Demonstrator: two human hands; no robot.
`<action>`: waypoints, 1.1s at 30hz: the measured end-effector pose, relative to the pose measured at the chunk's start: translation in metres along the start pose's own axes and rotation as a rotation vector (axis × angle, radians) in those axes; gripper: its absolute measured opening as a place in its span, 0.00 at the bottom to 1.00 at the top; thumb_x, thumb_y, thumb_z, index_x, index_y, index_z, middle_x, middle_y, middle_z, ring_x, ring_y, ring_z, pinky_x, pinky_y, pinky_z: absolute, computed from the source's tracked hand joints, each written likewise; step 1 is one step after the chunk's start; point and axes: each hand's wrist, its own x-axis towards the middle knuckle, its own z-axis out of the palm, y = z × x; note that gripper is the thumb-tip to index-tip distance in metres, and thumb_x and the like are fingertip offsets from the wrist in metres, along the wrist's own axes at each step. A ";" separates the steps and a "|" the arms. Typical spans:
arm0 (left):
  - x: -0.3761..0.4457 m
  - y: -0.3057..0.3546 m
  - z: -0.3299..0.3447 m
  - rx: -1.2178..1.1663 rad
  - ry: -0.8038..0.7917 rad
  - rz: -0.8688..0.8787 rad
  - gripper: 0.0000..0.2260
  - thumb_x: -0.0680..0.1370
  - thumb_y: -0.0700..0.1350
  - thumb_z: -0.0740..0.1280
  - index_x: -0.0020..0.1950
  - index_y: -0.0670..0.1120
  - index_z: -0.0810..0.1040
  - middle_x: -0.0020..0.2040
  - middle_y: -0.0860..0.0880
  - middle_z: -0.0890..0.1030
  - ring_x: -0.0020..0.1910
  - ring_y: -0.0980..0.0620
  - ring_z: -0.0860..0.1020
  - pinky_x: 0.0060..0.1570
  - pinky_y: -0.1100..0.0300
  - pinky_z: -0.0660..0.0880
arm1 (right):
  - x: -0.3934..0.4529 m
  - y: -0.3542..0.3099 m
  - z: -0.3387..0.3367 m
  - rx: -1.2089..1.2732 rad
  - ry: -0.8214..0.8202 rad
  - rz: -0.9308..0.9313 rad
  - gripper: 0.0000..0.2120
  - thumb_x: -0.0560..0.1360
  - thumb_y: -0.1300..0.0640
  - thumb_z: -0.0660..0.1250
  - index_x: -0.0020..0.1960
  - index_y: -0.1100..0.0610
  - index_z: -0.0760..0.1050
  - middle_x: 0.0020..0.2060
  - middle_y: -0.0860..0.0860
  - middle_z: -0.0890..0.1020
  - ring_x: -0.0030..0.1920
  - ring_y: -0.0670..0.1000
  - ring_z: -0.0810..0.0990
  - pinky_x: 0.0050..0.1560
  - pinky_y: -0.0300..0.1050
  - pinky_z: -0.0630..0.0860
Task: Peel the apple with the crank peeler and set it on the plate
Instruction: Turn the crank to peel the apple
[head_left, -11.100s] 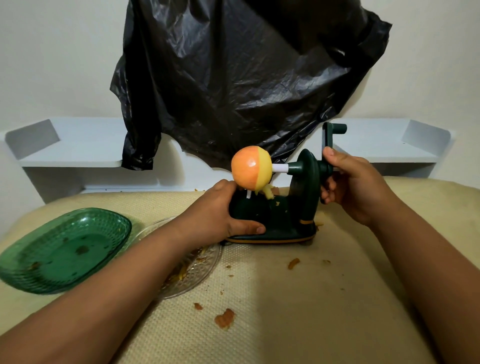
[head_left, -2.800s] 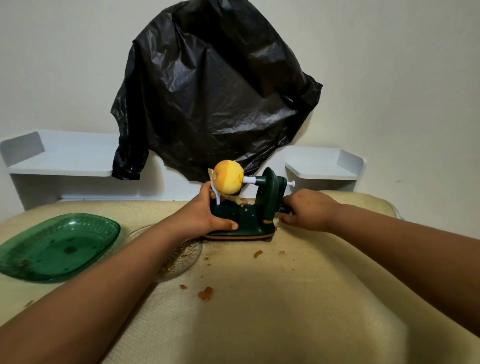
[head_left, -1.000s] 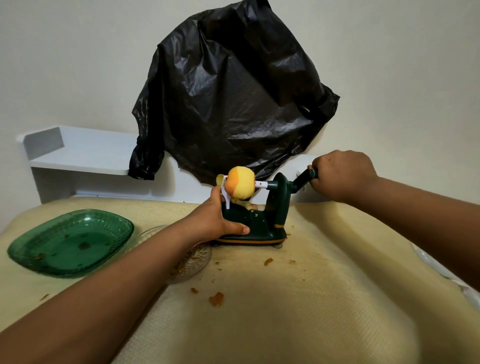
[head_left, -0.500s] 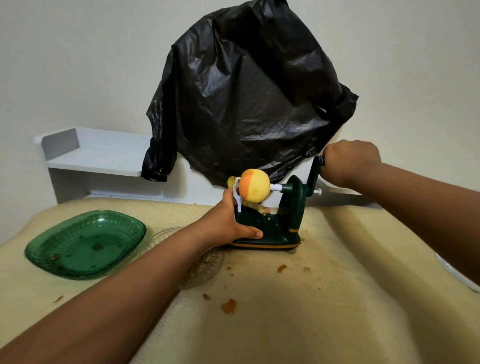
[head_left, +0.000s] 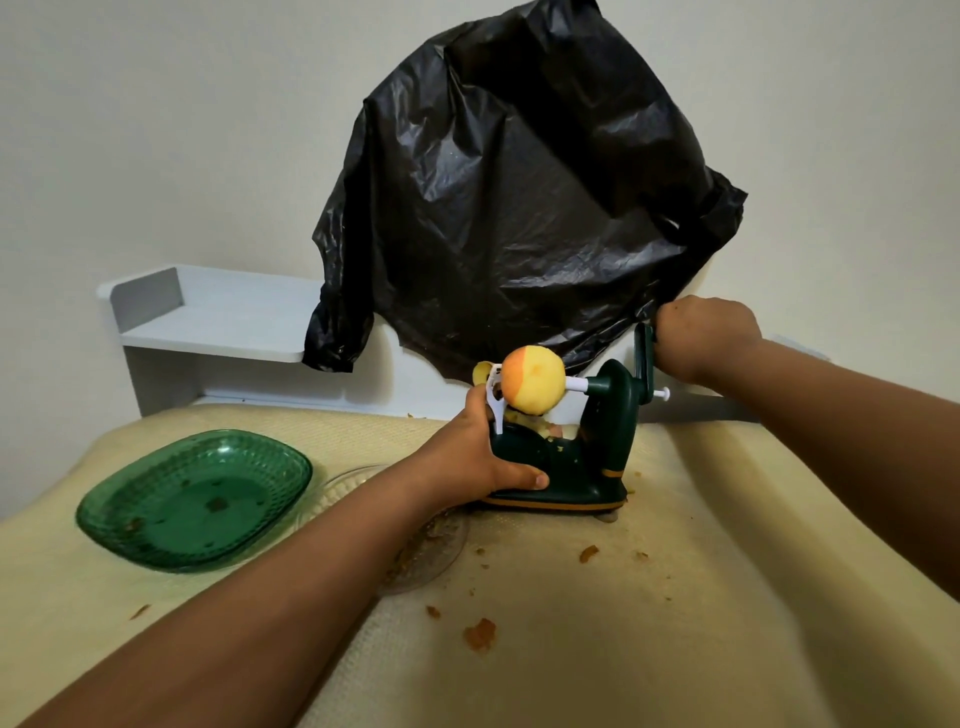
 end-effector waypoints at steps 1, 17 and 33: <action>0.000 0.000 0.001 0.000 0.005 -0.003 0.54 0.54 0.70 0.76 0.72 0.71 0.48 0.61 0.59 0.67 0.53 0.59 0.73 0.39 0.72 0.68 | 0.000 -0.001 0.002 -0.015 -0.009 -0.005 0.09 0.77 0.53 0.61 0.38 0.53 0.69 0.31 0.49 0.71 0.31 0.51 0.72 0.34 0.44 0.66; 0.001 -0.002 0.002 0.024 0.023 -0.018 0.58 0.53 0.71 0.76 0.76 0.67 0.46 0.74 0.50 0.70 0.59 0.52 0.73 0.46 0.66 0.72 | 0.000 -0.016 0.029 -0.058 -0.050 -0.026 0.06 0.77 0.61 0.60 0.48 0.56 0.75 0.48 0.54 0.81 0.49 0.57 0.79 0.40 0.44 0.69; 0.000 0.003 0.004 0.090 0.079 -0.084 0.27 0.61 0.67 0.79 0.48 0.60 0.69 0.47 0.60 0.76 0.44 0.61 0.76 0.34 0.66 0.72 | -0.023 -0.040 0.056 -0.018 -0.045 -0.056 0.13 0.76 0.41 0.60 0.54 0.47 0.75 0.49 0.46 0.82 0.60 0.53 0.70 0.63 0.61 0.59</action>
